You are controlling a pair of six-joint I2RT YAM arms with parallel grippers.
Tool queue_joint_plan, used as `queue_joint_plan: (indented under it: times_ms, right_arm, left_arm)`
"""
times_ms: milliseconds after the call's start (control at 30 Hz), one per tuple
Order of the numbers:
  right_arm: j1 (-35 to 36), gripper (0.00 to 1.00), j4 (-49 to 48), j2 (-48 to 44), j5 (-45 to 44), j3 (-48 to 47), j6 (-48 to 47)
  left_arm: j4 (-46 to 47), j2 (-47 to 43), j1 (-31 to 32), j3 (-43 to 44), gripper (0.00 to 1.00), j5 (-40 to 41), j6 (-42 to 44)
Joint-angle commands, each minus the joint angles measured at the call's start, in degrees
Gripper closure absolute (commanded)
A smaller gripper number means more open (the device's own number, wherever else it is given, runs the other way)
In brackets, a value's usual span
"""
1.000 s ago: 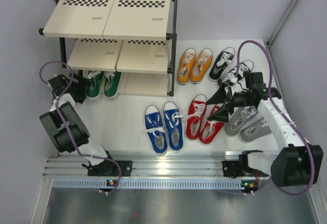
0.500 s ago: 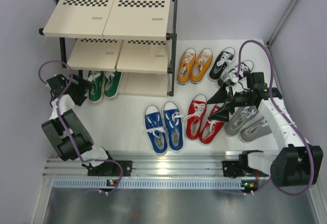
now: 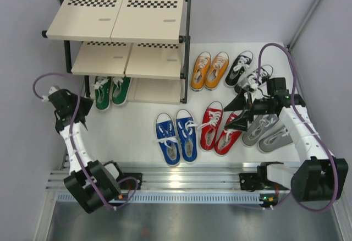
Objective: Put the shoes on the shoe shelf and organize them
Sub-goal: Place the shoe at the shoe shelf, then adjust the shoe at the shoe shelf.
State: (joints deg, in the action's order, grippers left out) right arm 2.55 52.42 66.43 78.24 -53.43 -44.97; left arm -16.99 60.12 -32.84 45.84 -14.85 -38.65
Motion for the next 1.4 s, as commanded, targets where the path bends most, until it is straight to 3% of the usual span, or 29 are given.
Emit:
queue_joint_plan:
  times_ms: [0, 367, 600, 1367]
  right_arm:
    - [-1.2, 0.01, 0.6, -1.8, 3.0, -2.7, -3.3]
    - [-1.7, 0.0, 2.7, -2.5, 3.3, -3.4, -5.0]
    - [-1.9, 0.01, 3.8, -1.8, 3.7, -3.8, -6.4]
    - [-4.4, 0.0, 4.5, -0.7, 3.7, -3.8, -7.3]
  left_arm:
    - [-7.3, -0.3, 0.1, -2.9, 0.89, 1.6, -2.0]
    - [-10.1, 8.0, 0.1, -4.4, 0.88, 4.5, -4.5]
    - [-9.4, 17.6, 0.3, -0.4, 0.87, 5.5, -5.0]
    - [-5.1, 30.4, 4.9, 12.2, 0.85, 4.8, -5.7]
